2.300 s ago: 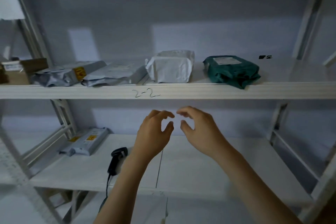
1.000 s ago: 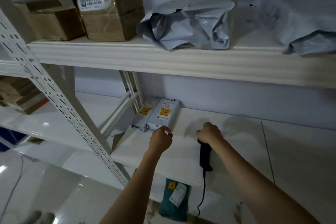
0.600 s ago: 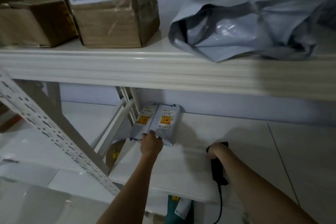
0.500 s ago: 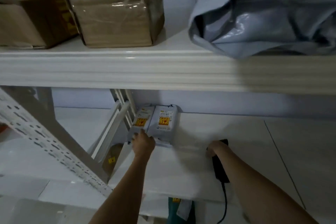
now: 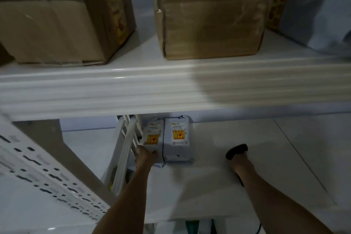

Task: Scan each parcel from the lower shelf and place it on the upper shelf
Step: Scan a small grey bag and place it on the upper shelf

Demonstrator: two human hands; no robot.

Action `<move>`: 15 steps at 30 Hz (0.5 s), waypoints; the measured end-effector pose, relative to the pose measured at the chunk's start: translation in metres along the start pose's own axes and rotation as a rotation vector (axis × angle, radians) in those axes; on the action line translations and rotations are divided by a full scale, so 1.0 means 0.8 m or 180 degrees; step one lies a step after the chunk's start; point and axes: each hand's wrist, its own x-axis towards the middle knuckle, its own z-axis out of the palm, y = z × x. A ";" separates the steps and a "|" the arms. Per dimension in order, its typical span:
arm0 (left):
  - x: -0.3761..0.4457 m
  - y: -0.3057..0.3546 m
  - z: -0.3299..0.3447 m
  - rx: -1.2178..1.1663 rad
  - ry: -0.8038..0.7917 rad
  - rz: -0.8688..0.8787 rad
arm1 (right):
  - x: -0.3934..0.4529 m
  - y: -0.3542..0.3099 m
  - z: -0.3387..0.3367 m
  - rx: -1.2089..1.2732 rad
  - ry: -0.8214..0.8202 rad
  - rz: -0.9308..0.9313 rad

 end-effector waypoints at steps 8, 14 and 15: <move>0.016 0.010 -0.006 -0.0711 -0.0444 -0.0275 | -0.057 -0.039 -0.022 0.0276 -0.0140 -0.0751; 0.024 0.012 -0.016 -0.1346 -0.0415 -0.0212 | -0.095 -0.056 -0.034 0.2059 -0.0703 -0.1058; 0.025 0.009 -0.016 -0.1385 -0.0378 -0.0194 | -0.102 -0.060 -0.036 0.2163 -0.0733 -0.1144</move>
